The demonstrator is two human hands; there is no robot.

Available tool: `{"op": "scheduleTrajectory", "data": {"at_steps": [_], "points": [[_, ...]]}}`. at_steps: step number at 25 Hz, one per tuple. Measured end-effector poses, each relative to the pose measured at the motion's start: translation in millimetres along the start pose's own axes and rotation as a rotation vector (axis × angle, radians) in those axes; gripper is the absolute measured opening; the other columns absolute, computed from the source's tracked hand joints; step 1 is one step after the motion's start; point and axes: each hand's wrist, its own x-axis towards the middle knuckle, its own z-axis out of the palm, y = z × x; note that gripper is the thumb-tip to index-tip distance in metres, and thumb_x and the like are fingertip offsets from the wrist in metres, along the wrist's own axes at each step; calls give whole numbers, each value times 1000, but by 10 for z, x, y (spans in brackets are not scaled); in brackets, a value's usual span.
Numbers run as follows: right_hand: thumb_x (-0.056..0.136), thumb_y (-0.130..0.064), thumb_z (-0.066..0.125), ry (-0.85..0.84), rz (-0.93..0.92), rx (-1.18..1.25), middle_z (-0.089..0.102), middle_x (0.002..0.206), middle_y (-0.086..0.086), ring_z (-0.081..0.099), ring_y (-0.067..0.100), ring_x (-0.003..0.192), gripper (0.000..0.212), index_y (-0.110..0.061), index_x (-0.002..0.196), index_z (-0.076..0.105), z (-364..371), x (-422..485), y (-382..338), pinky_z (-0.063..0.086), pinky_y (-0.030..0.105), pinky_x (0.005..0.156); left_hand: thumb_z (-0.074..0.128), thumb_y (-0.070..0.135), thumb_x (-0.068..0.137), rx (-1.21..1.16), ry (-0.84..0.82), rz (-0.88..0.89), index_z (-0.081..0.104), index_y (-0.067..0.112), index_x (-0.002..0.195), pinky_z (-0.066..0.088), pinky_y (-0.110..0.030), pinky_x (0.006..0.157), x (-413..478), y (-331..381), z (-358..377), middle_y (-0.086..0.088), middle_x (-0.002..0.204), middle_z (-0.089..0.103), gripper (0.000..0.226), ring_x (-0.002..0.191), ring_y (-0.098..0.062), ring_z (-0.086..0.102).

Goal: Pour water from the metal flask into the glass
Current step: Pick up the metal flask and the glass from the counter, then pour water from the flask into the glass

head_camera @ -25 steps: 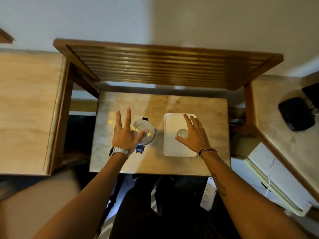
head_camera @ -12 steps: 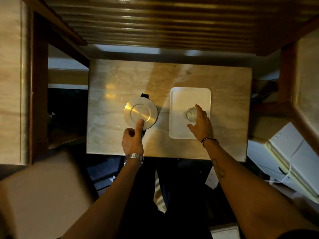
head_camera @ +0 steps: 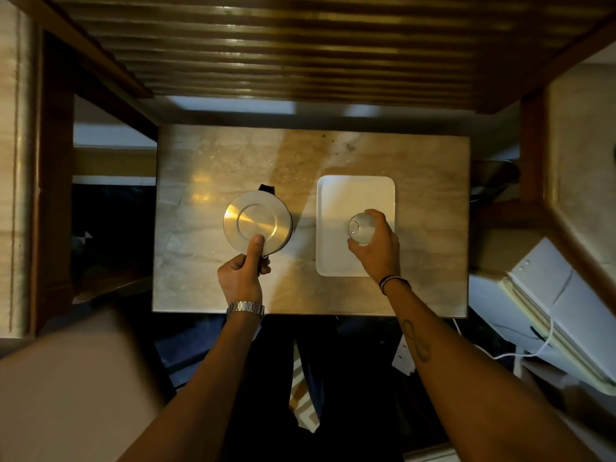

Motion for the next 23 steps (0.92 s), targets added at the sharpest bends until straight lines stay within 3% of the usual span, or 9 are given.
{"op": "scheduleTrajectory", "data": {"at_steps": [3,5,7,10,12,15,17,20,23], "points": [[74,-21,92,46,-42,43,63,124,-8,61,16,109,78,-31,139,49,-202,-157,-211,54,28,88,85,82,60,37,82,-40,75,18,49,56,-40,67,13,246,6,-2,45,66,66,53,-23,63],[74,-22,92,77,-86,65,66,127,-7,64,17,113,78,-34,137,49,-386,-284,-392,56,29,90,85,89,50,80,103,-57,69,15,46,56,-47,66,-8,417,-71,-7,45,61,75,56,-27,59],[73,-24,93,115,-164,86,68,133,-3,65,16,117,75,-31,136,52,-652,-420,-661,57,29,95,83,93,44,135,60,-24,63,19,41,58,-52,65,-106,681,-219,-3,42,56,78,56,-27,56],[72,-27,94,169,-296,133,67,133,-3,64,13,120,73,-29,134,56,-1062,-620,-1120,52,18,98,79,97,45,223,-70,112,64,11,45,58,-56,61,-278,1255,-397,-6,44,56,87,55,-27,54],[71,-28,93,198,-391,171,66,132,-3,63,12,119,72,-30,133,57,-1389,-787,-1539,52,17,99,76,100,43,233,-130,254,58,13,41,52,-50,56,-474,1847,-472,-4,41,49,90,50,-25,50],[70,-32,91,224,-534,224,65,128,-9,63,3,116,70,-36,131,57,-1929,-1077,-2210,59,27,97,69,105,43,222,-147,455,43,22,38,40,-39,55,-864,2901,-555,0,40,41,87,45,-20,43],[72,-33,92,242,-634,245,64,130,-11,62,0,121,71,-37,134,57,-2295,-1306,-2660,59,25,98,67,106,43,193,-133,570,46,22,41,42,-35,55,-1180,3622,-627,1,40,47,87,42,-16,46],[75,-33,93,289,-770,265,67,127,-5,66,11,117,70,-24,137,62,-2829,-1627,-3357,60,25,98,68,96,53,172,-112,738,47,21,31,39,-33,52,-1680,4693,-728,6,31,43,81,31,-7,39],[75,-35,95,321,-868,326,68,119,-2,67,14,109,71,-20,137,64,-3316,-1984,-3961,63,29,94,72,91,57,93,-108,895,50,23,38,37,-36,54,-2200,5621,-839,6,34,44,74,38,-15,43]]}}
